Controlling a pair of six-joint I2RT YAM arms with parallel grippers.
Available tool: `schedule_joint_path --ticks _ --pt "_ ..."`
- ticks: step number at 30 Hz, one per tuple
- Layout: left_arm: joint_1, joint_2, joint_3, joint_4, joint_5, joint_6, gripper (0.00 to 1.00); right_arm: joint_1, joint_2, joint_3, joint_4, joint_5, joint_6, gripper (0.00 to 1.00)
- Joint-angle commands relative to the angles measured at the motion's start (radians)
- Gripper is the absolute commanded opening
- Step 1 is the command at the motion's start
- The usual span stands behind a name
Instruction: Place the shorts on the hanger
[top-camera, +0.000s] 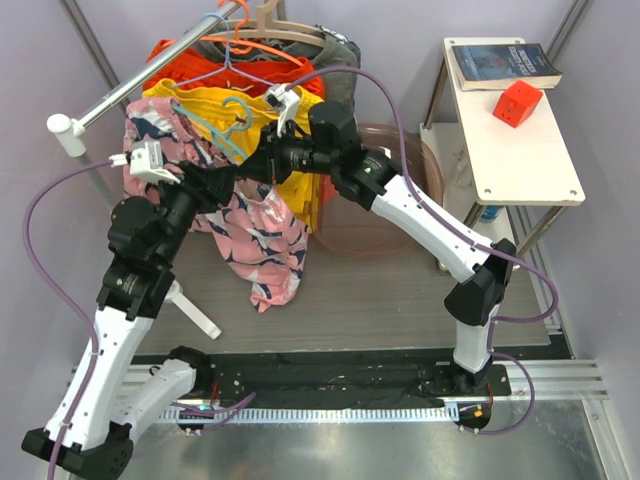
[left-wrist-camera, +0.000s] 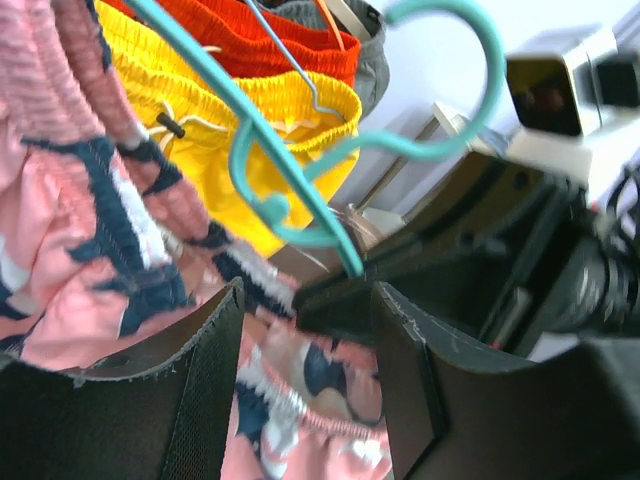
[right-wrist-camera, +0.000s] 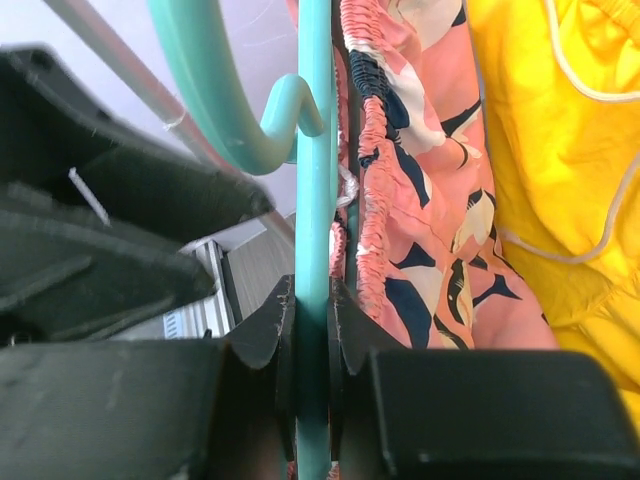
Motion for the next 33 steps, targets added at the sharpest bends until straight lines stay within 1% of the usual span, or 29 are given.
schedule_joint_path --ticks 1,2,3,4,6,7,12,18,28,31,33 --pt "0.002 -0.122 -0.065 0.022 0.104 0.082 0.52 0.002 -0.072 0.011 0.111 0.077 0.082 0.01" --pt "0.003 -0.134 -0.071 0.01 0.131 0.085 0.51 0.002 -0.072 0.008 0.113 0.077 0.098 0.01" --pt "0.002 -0.143 -0.086 -0.003 0.157 0.09 0.47 0.004 -0.069 0.007 0.113 0.078 0.111 0.01" --pt "0.003 -0.152 -0.094 0.0 0.211 0.093 0.47 0.005 -0.067 0.006 0.114 0.077 0.137 0.01" --pt "0.003 -0.154 -0.109 0.017 0.234 0.082 0.45 0.011 -0.064 0.005 0.124 0.077 0.15 0.01" --pt "0.003 -0.148 -0.121 0.034 0.245 0.073 0.42 0.019 -0.061 0.003 0.127 0.075 0.161 0.01" --pt "0.0 -0.131 -0.151 0.091 0.28 0.035 0.39 0.048 -0.055 0.008 0.139 0.101 0.159 0.01" --pt "-0.023 -0.125 -0.178 0.12 0.276 0.032 0.39 0.073 -0.056 0.011 0.14 0.15 0.162 0.01" --pt "-0.082 -0.087 -0.21 0.137 0.198 0.012 0.39 0.096 -0.05 0.011 0.159 0.212 0.191 0.01" --pt "-0.086 -0.07 -0.21 0.146 0.169 -0.017 0.36 0.096 -0.047 0.014 0.159 0.213 0.196 0.01" --pt "-0.087 -0.062 -0.209 0.155 0.152 -0.031 0.27 0.099 -0.047 0.016 0.159 0.213 0.196 0.01"
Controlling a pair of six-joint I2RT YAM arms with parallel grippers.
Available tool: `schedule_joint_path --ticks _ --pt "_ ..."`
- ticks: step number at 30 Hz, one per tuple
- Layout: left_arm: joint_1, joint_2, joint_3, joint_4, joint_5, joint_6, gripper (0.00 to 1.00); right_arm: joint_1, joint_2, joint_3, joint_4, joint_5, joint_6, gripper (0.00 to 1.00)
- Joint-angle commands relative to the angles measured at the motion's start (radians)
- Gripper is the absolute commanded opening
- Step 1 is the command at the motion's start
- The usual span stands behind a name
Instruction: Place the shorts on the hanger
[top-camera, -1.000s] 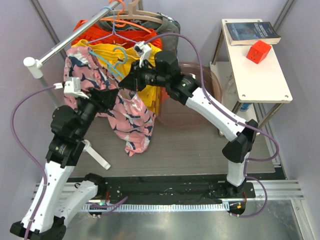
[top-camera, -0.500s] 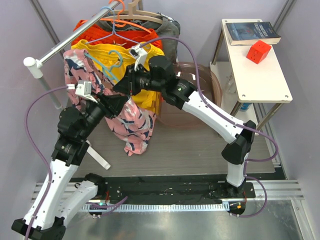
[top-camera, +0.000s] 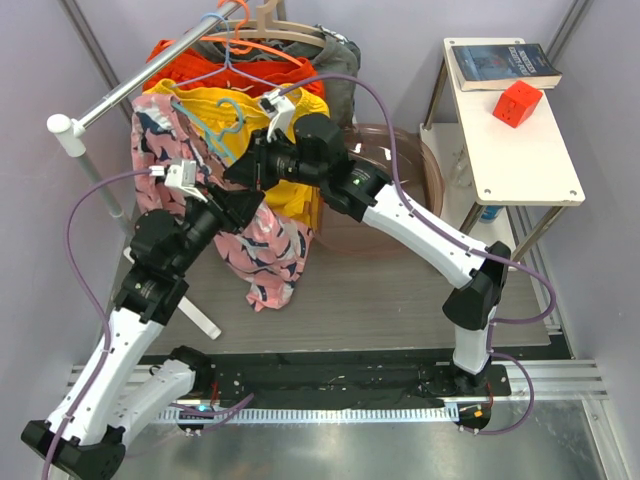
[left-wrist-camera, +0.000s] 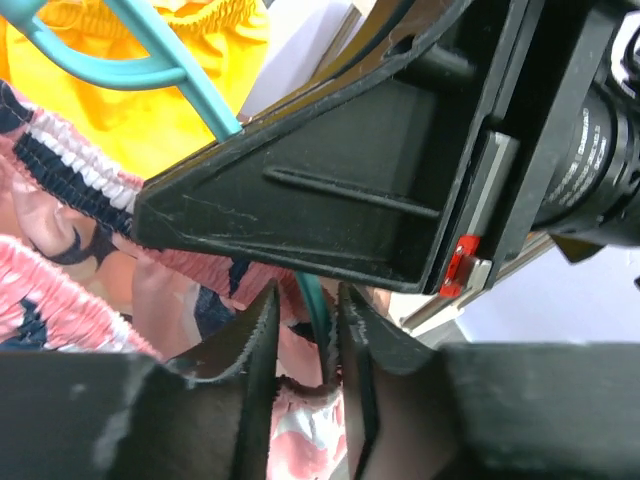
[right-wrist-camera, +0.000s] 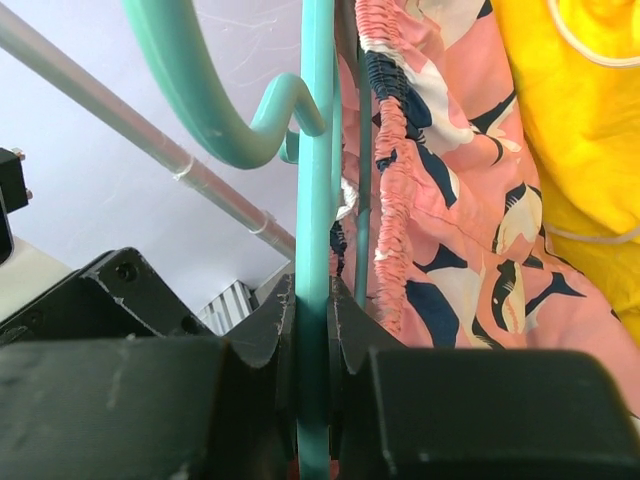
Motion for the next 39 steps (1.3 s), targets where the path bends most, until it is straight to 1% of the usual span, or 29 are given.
schedule_joint_path --ticks 1,2,4,5,9,10,12,13,14,17,18,20,21,22,23,25,27,28,29,33,37,39 --pt "-0.008 0.021 -0.007 0.065 -0.058 -0.06 0.24 0.009 -0.047 0.026 0.124 0.026 0.024 0.01" --pt "-0.008 0.025 -0.006 0.07 -0.061 -0.066 0.15 0.009 -0.047 0.025 0.123 0.026 0.023 0.01" --pt "-0.008 0.038 0.007 0.076 -0.064 -0.095 0.03 0.009 -0.05 0.023 0.123 0.021 0.018 0.01" --pt "-0.006 0.042 0.011 0.076 -0.067 -0.107 0.0 0.01 -0.049 0.023 0.123 0.018 0.01 0.01" --pt "-0.006 0.059 0.031 0.103 -0.087 -0.155 0.0 0.01 -0.049 0.026 0.124 0.018 -0.009 0.01" --pt "-0.006 0.064 0.039 0.106 -0.096 -0.166 0.0 0.01 -0.047 0.028 0.124 0.017 -0.019 0.1" --pt "-0.008 0.07 0.045 0.112 -0.122 -0.193 0.0 0.01 -0.05 0.028 0.124 0.02 -0.042 0.19" --pt "-0.008 0.074 0.05 0.117 -0.13 -0.2 0.0 0.01 -0.049 0.029 0.126 0.02 -0.046 0.32" --pt "-0.008 0.081 0.054 0.132 -0.136 -0.207 0.0 0.01 -0.052 0.031 0.127 0.024 -0.051 0.39" --pt "-0.006 0.094 0.062 0.166 -0.156 -0.216 0.0 0.009 -0.056 0.04 0.13 0.035 -0.077 0.57" --pt "-0.006 0.104 0.073 0.18 -0.184 -0.223 0.0 0.009 -0.058 0.043 0.13 0.038 -0.085 0.61" --pt "-0.006 0.111 0.079 0.206 -0.198 -0.221 0.0 0.006 -0.062 0.049 0.13 0.052 -0.106 0.73" --pt "-0.008 0.123 0.086 0.23 -0.205 -0.22 0.0 -0.003 -0.071 0.052 0.132 0.088 -0.108 0.8" --pt "-0.006 0.13 0.088 0.249 -0.217 -0.216 0.0 -0.006 -0.076 0.055 0.132 0.108 -0.111 0.92" --pt "-0.008 0.137 0.094 0.261 -0.222 -0.213 0.0 -0.014 -0.082 0.059 0.133 0.13 -0.114 0.96" --pt "-0.008 0.16 0.109 0.307 -0.228 -0.203 0.0 -0.043 -0.102 0.069 0.133 0.191 -0.129 1.0" --pt "-0.006 0.174 0.126 0.329 -0.231 -0.203 0.0 -0.065 -0.116 0.074 0.133 0.226 -0.147 1.0" --pt "-0.008 0.194 0.146 0.342 -0.23 -0.198 0.0 -0.088 -0.133 0.071 0.133 0.283 -0.155 1.0" --pt "-0.006 0.202 0.157 0.343 -0.242 -0.2 0.0 -0.097 -0.141 0.069 0.118 0.3 -0.187 1.0" --pt "-0.008 0.246 0.195 0.378 -0.273 -0.192 0.0 -0.143 -0.199 0.005 0.095 0.337 -0.259 1.0" --pt "-0.006 0.297 0.237 0.393 -0.303 -0.2 0.0 -0.152 -0.259 -0.056 0.095 0.395 -0.344 1.0" --pt "-0.006 0.327 0.261 0.415 -0.317 -0.201 0.0 -0.154 -0.283 -0.076 0.1 0.45 -0.381 1.0"
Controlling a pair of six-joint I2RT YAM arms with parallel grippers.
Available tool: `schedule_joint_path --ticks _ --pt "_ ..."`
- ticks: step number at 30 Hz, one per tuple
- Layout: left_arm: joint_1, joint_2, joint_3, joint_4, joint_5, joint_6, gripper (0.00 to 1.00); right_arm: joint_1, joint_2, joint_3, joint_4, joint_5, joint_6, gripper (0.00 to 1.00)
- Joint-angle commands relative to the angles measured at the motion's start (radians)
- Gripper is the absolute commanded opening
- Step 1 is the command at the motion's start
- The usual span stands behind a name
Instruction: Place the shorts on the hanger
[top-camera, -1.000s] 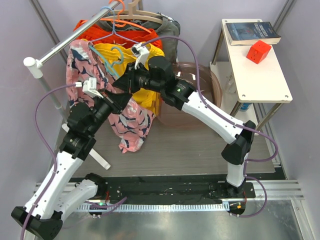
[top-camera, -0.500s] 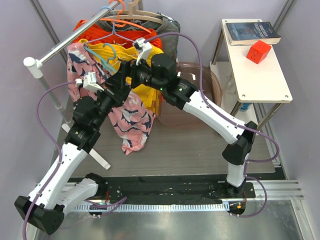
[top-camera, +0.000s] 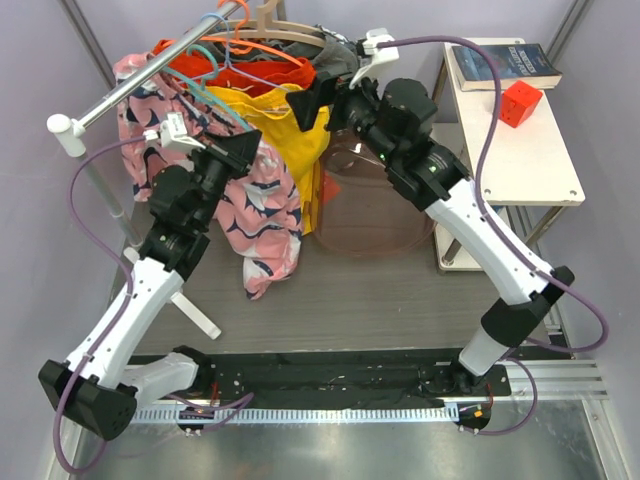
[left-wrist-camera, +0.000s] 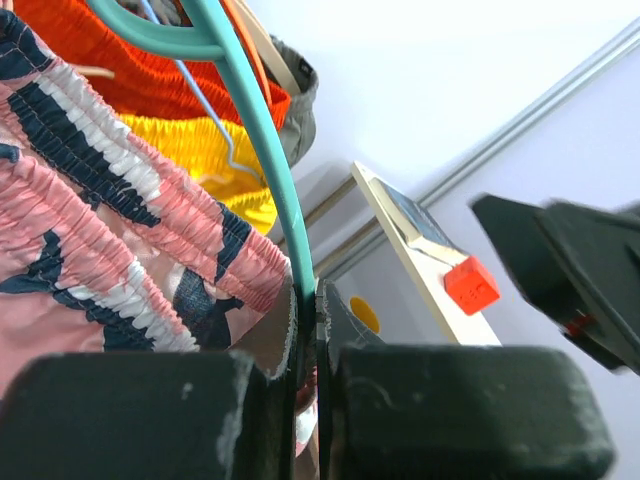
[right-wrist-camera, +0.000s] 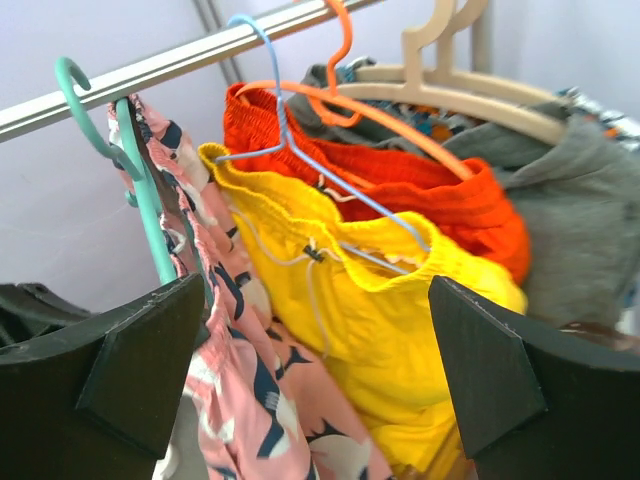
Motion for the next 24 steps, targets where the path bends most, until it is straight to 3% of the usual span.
schedule_joint_path --ticks 1,8,16,24 --pt "0.001 0.042 0.088 0.157 -0.058 0.027 0.0 0.012 -0.069 -0.035 0.033 0.118 -0.121 1.0" --pt "0.011 0.132 0.172 0.185 -0.107 -0.025 0.0 -0.011 -0.123 -0.087 0.033 0.136 -0.146 1.0" --pt "0.064 0.22 0.247 0.156 -0.119 -0.272 0.0 -0.017 -0.17 -0.13 0.039 0.151 -0.167 1.0" --pt "0.064 0.272 0.31 0.091 -0.147 -0.366 0.0 -0.017 -0.19 -0.155 0.042 0.15 -0.174 1.0"
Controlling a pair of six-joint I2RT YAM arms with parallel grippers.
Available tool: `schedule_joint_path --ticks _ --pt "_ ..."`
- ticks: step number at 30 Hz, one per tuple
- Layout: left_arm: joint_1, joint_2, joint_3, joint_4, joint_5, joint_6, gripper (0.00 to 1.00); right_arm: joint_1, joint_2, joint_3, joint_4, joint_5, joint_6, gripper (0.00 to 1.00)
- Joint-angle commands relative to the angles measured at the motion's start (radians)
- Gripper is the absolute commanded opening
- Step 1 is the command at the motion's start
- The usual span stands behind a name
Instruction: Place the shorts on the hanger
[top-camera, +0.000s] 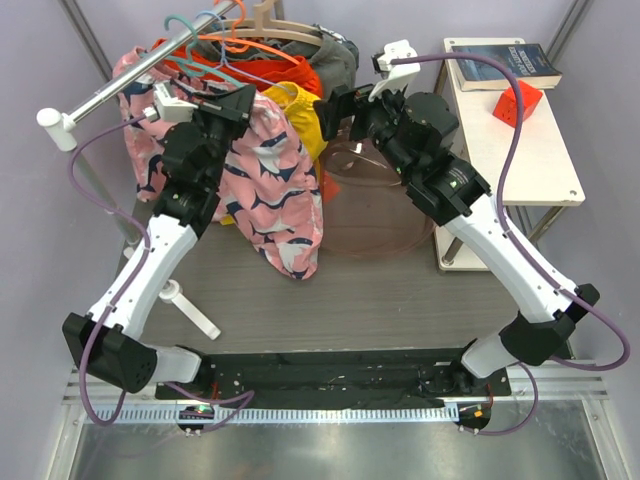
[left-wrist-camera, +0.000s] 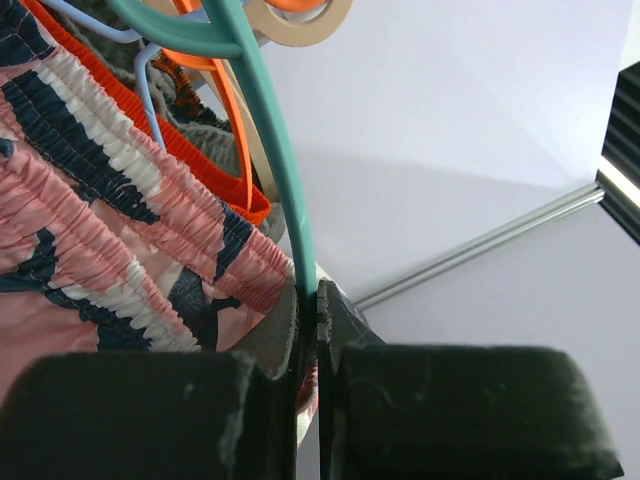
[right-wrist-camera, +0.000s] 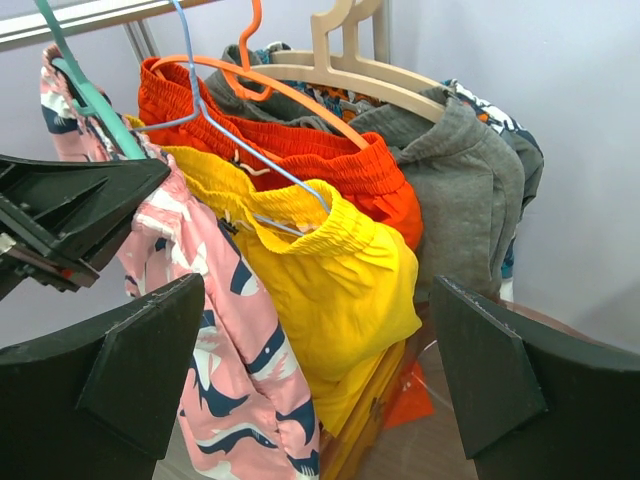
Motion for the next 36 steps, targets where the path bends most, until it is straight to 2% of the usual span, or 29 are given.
schedule_joint_path --ticks 1,10,12,14,19,23,26,33,36 --pt "0.004 0.017 0.072 0.022 -0.043 -0.086 0.0 -0.004 -0.049 -0.002 0.047 0.017 -0.018 1.0" --pt "0.004 0.042 0.081 -0.058 -0.069 -0.149 0.02 -0.004 -0.067 -0.021 0.05 0.014 -0.023 1.0" --pt "0.004 0.051 0.072 -0.057 -0.07 -0.148 0.13 -0.005 -0.072 -0.028 0.049 0.012 -0.024 1.0" --pt "0.004 0.054 0.068 -0.052 -0.063 -0.14 0.14 -0.004 -0.073 -0.032 0.052 0.009 -0.027 1.0" --pt "0.006 0.051 0.032 -0.02 -0.055 -0.082 0.52 -0.005 -0.078 -0.034 0.044 -0.006 -0.024 1.0" --pt "0.004 0.02 0.014 -0.006 -0.069 -0.017 0.73 -0.004 -0.083 -0.038 0.039 -0.015 -0.026 1.0" --pt "0.004 -0.009 -0.001 0.008 -0.066 0.032 0.8 -0.004 -0.087 -0.04 0.036 -0.026 -0.031 1.0" --pt "0.006 -0.095 -0.038 0.011 -0.057 0.116 0.85 -0.004 -0.092 -0.043 0.032 -0.045 -0.017 1.0" --pt "0.004 -0.134 -0.057 0.014 -0.057 0.155 0.91 -0.004 -0.095 -0.049 0.03 -0.052 -0.009 1.0"
